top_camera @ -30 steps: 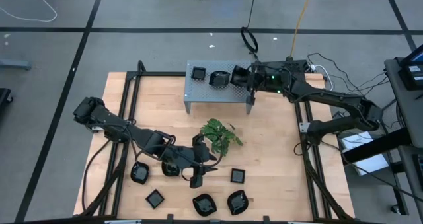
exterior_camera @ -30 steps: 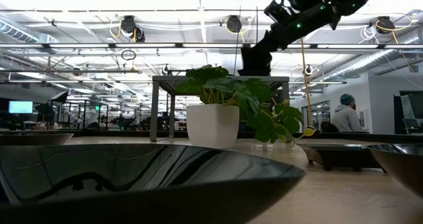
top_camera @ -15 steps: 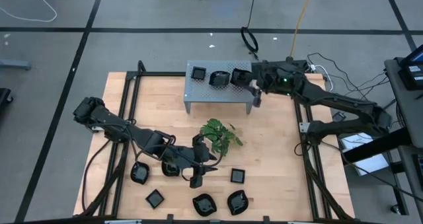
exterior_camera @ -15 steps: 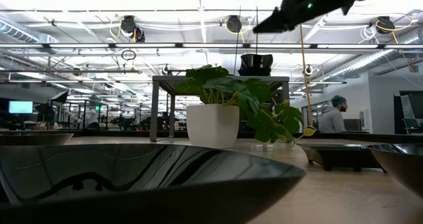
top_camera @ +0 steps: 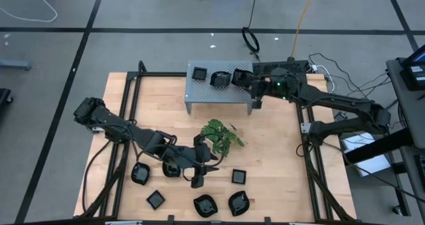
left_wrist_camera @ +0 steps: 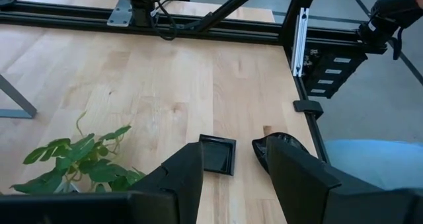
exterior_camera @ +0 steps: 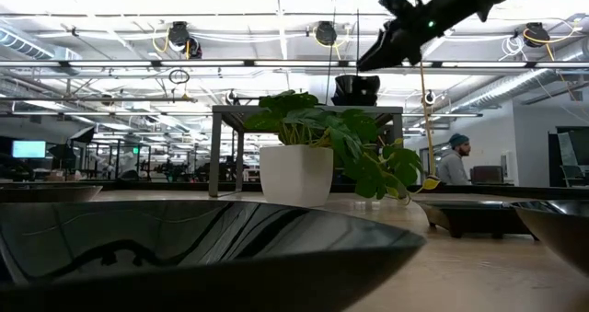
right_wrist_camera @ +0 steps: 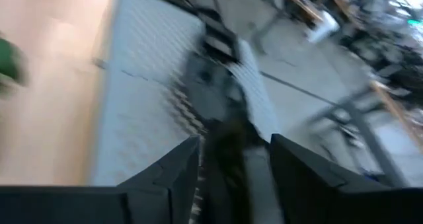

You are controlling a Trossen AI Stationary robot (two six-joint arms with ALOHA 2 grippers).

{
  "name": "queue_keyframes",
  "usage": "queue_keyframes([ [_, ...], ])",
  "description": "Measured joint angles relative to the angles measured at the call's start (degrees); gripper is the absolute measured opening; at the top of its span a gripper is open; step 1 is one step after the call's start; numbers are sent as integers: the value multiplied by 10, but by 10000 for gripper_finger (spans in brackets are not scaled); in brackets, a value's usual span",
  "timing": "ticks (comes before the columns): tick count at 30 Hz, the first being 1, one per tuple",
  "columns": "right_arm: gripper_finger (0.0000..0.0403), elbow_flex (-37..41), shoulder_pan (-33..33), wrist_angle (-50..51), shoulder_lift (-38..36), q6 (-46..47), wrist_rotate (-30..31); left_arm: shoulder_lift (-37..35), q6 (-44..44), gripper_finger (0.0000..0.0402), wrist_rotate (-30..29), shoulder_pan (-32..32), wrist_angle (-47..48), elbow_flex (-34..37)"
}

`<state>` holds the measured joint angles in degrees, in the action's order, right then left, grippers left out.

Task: Pick & Place Mini shaped plates
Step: Stack the distorted square black bowl on top of the other distorted square black bowls on the shelf

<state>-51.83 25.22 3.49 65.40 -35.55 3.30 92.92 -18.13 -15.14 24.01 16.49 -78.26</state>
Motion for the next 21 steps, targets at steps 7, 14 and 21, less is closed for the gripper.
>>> queue_keyframes([
  [7,192,-1,14,-19,34,-27,27,0,3,170,0,-1,0,0],
  [14,173,0,17,-15,55,-29,24,0,4,170,0,-7,0,0],
  [21,134,-1,17,-17,52,-26,-19,0,4,170,0,-8,1,0],
])
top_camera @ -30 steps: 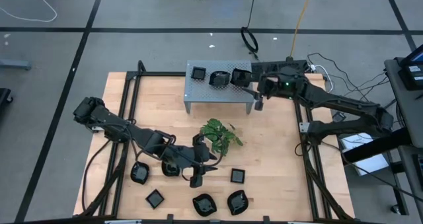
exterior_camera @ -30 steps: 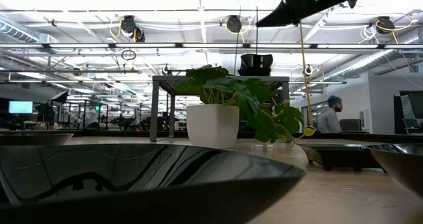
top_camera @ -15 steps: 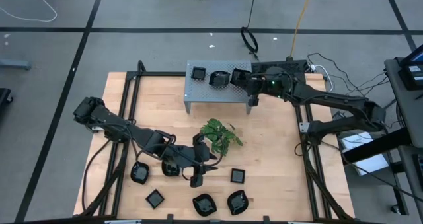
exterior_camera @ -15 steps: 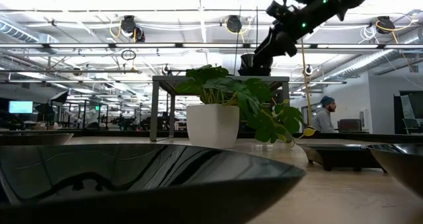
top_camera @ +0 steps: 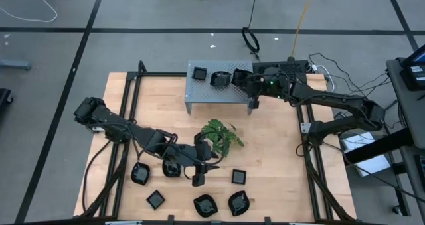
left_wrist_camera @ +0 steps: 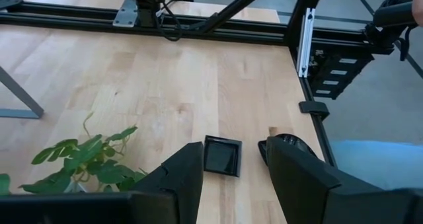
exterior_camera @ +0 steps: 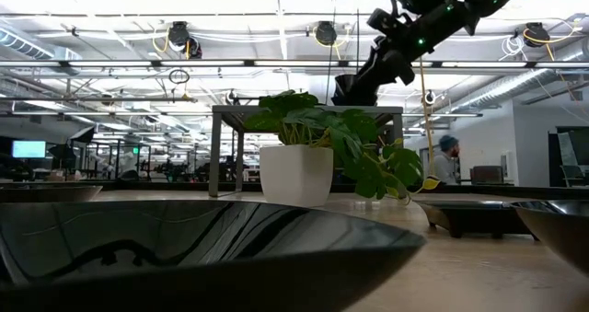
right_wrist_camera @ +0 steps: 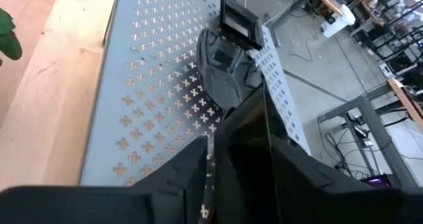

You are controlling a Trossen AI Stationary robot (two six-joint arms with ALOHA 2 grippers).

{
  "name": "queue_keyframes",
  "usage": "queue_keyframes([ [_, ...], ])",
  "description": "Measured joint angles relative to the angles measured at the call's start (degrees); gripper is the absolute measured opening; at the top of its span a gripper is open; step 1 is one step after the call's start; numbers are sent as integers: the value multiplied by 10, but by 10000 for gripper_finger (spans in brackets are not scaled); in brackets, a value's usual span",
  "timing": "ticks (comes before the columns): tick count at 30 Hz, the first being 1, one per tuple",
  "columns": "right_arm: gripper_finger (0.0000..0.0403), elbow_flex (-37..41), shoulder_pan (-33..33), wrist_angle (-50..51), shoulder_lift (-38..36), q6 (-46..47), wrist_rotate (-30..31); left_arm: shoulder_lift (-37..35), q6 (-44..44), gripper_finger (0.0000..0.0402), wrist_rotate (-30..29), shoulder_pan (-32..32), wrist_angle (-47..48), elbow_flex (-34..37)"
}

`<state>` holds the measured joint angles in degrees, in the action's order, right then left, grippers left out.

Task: Pick & Place Mini shaped plates
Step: Stack the distorted square black bowl on top of the other distorted square black bowls on the shelf

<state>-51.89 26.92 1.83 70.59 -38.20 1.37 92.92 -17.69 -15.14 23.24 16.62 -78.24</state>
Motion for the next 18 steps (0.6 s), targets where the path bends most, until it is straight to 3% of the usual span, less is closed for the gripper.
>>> queue_keyframes([
  [18,7,0,0,-3,0,7,0,0,15,170,0,0,0,0],
])
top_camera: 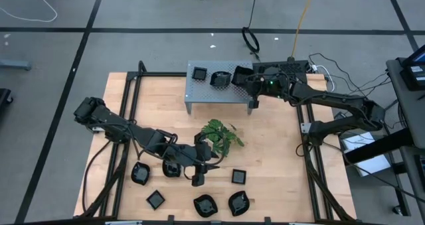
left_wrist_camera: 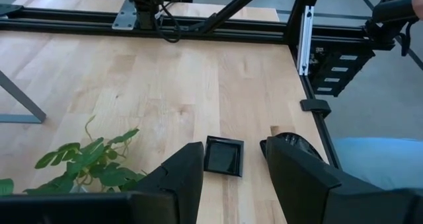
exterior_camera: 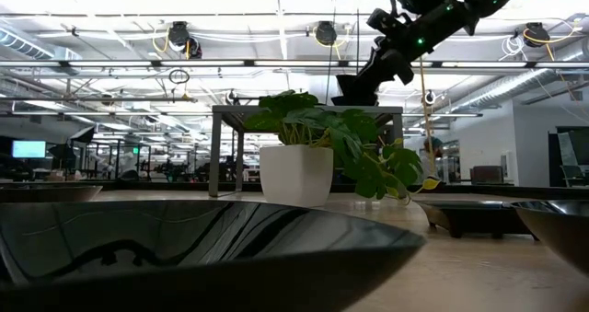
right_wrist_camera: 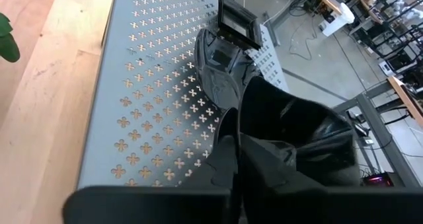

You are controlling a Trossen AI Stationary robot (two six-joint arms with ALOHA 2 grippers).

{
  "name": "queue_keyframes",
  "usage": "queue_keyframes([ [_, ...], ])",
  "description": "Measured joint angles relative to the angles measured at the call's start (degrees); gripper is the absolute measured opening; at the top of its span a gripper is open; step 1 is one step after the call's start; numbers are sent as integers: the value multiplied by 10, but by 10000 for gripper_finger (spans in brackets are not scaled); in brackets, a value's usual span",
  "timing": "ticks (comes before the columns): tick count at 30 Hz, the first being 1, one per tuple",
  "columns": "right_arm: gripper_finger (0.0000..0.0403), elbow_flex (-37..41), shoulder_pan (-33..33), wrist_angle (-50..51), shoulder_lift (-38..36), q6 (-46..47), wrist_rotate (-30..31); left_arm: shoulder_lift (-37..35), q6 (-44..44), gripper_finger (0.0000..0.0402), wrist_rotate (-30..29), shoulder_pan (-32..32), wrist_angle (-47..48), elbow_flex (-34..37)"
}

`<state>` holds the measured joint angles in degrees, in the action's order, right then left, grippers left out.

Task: Pick & Place Mini shaped plates
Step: Stack the distorted square black bowl on top of the other distorted square black bowls on the shelf, then stack the square black bowl on top of the other square black bowls on the shelf

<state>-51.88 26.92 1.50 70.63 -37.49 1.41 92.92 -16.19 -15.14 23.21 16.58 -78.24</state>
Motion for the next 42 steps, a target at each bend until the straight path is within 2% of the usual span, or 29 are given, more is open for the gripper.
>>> queue_keyframes([
  [8,1,0,0,-19,0,4,3,0,0,170,0,0,0,0],
  [17,8,0,21,-49,0,112,5,0,-1,170,0,0,0,0],
  [21,34,0,28,-47,0,131,2,0,-1,170,0,0,-1,0],
  [29,116,0,18,-73,-8,126,2,0,-8,170,0,0,-1,0],
  [36,145,0,-25,-50,-71,140,0,0,-8,170,0,0,-1,0],
  [42,139,0,-107,76,-134,182,-3,0,-7,170,0,0,0,0],
])
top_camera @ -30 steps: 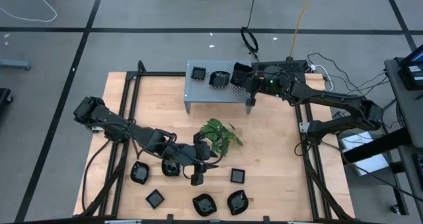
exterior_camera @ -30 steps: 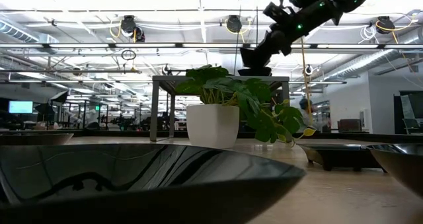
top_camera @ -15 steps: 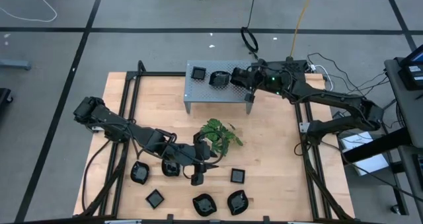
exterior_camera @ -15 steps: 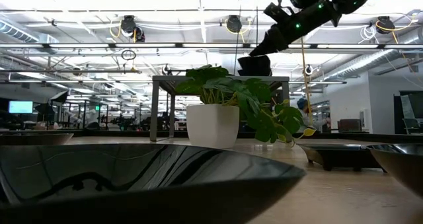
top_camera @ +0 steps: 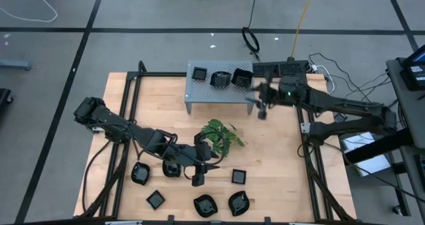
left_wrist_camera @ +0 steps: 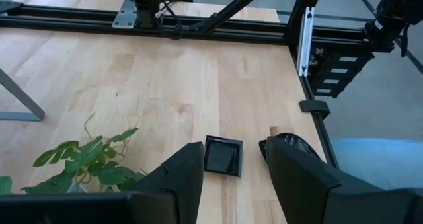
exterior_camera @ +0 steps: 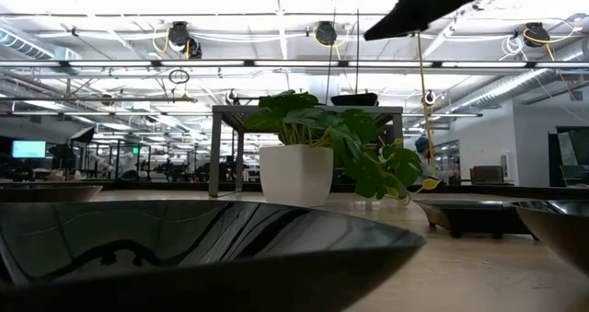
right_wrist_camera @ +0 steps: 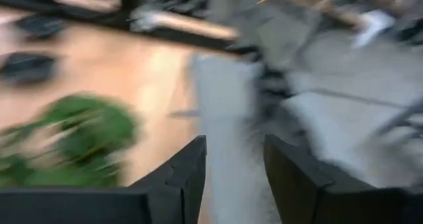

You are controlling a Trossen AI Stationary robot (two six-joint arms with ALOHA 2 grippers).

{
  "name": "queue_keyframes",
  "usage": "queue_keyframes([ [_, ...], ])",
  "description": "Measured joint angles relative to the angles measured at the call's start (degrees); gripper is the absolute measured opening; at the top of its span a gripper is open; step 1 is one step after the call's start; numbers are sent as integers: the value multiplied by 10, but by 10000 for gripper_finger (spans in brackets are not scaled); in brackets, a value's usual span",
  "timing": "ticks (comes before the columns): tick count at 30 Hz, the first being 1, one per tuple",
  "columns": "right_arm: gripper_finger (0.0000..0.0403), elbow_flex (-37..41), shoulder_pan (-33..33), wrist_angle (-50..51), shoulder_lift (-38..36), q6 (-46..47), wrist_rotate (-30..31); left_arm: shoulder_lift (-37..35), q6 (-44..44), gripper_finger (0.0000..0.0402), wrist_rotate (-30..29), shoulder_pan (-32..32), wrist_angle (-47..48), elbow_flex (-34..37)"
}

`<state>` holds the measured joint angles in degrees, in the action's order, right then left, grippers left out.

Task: Pick & Place Mini shaped plates
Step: Stack the square black bowl on top of the other square black bowls on the shelf

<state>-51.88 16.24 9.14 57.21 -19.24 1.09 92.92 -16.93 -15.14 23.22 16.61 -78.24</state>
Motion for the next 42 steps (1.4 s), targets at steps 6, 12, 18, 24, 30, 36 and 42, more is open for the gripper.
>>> queue_keyframes([
  [6,136,16,-136,126,-13,95,-22,0,0,170,0,0,20,0],
  [12,136,96,-313,88,7,161,31,0,-24,170,1,2,84,0],
  [18,136,164,-437,-68,87,203,61,0,-96,170,3,2,139,0],
  [24,135,166,-480,-85,164,225,93,0,-137,170,3,17,225,0],
  [30,134,166,-499,-83,226,243,92,2,-123,170,3,36,221,0],
  [36,134,167,-505,-100,294,276,94,8,-100,170,2,43,182,0],
  [42,134,166,-492,-304,379,233,151,8,-109,170,1,43,151,0],
])
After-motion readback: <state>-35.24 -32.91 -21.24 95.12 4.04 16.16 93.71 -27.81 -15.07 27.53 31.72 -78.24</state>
